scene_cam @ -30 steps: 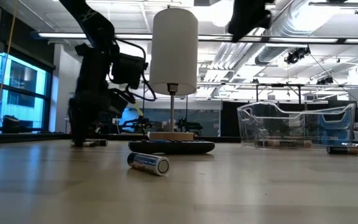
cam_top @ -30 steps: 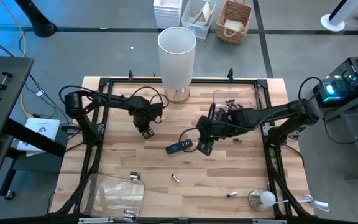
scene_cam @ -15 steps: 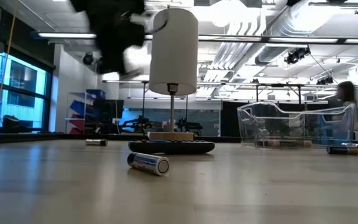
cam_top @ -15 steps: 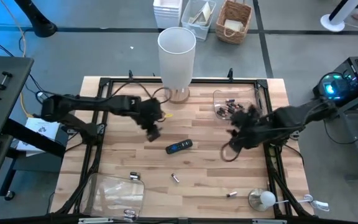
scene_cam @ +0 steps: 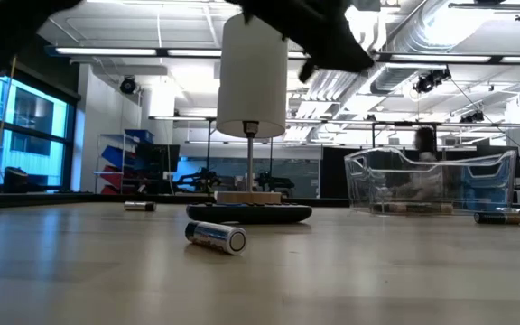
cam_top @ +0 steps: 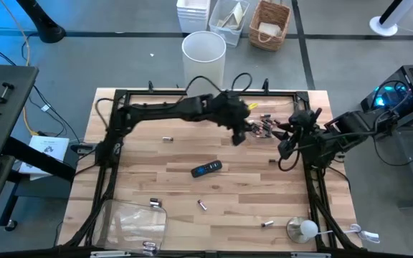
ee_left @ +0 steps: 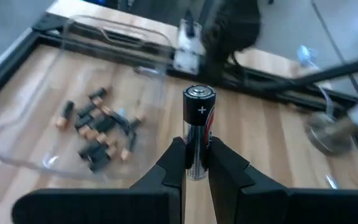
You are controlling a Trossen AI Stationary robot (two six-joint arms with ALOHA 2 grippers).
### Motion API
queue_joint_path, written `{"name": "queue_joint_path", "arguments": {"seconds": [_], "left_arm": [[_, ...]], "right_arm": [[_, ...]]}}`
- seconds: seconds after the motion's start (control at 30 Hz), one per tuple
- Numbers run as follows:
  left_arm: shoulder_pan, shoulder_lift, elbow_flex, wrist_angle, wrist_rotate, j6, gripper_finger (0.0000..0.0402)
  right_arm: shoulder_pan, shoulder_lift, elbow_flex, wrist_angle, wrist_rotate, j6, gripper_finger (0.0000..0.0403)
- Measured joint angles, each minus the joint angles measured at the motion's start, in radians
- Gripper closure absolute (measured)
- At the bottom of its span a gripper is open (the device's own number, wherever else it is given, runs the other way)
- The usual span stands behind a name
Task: Sort batteries
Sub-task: Put the silver battery into the bottom transparent bin
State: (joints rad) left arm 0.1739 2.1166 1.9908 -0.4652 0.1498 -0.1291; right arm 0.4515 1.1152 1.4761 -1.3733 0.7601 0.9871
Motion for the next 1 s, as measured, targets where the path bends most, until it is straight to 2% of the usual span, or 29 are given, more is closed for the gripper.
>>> {"name": "queue_joint_path", "arguments": {"seconds": [0.13, 0.2, 0.33, 0.47, 0.57, 0.73, 0.83, 0.93, 1.0], "left_arm": [[0.025, 0.118, 0.105, 0.032, -0.034, -0.031, 0.0364], [0.034, 0.159, 0.129, 0.05, -0.077, -0.053, 0.0335], [0.045, 0.187, 0.16, -0.048, -0.067, -0.05, 0.0259], [0.064, 0.134, 0.195, -0.21, 0.0, -0.04, 0.0199], [0.087, 0.048, 0.2, -0.337, 0.043, 0.007, 0.0181], [0.082, -0.092, 0.197, -0.585, -0.112, 0.128, 0.0182], [0.077, -0.192, 0.12, -0.601, -0.133, 0.138, 0.0191], [0.078, -0.324, -0.058, -0.512, -0.151, 0.096, 0.0199], [0.079, -0.403, -0.194, -0.429, -0.197, 0.076, 0.0204]], "right_arm": [[0.0, 0.008, 0.0, 0.003, 0.011, 0.0, 0.0258], [0.0, 0.015, 0.0, 0.006, 0.018, 0.002, 0.0258], [0.0, 0.022, 0.0, 0.009, 0.018, 0.009, 0.0258], [0.0, 0.025, 0.0, 0.009, 0.019, 0.008, 0.0258], [0.0, 0.024, 0.0, 0.009, 0.034, 0.008, 0.0258], [0.0, 0.024, 0.0, 0.009, 0.048, 0.008, 0.0258], [0.0, 0.025, 0.0, 0.01, 0.048, 0.008, 0.0258], [0.0, 0.025, 0.0, 0.009, 0.048, 0.007, 0.0258], [0.0, 0.025, 0.0, 0.009, 0.047, 0.007, 0.0258]]}}
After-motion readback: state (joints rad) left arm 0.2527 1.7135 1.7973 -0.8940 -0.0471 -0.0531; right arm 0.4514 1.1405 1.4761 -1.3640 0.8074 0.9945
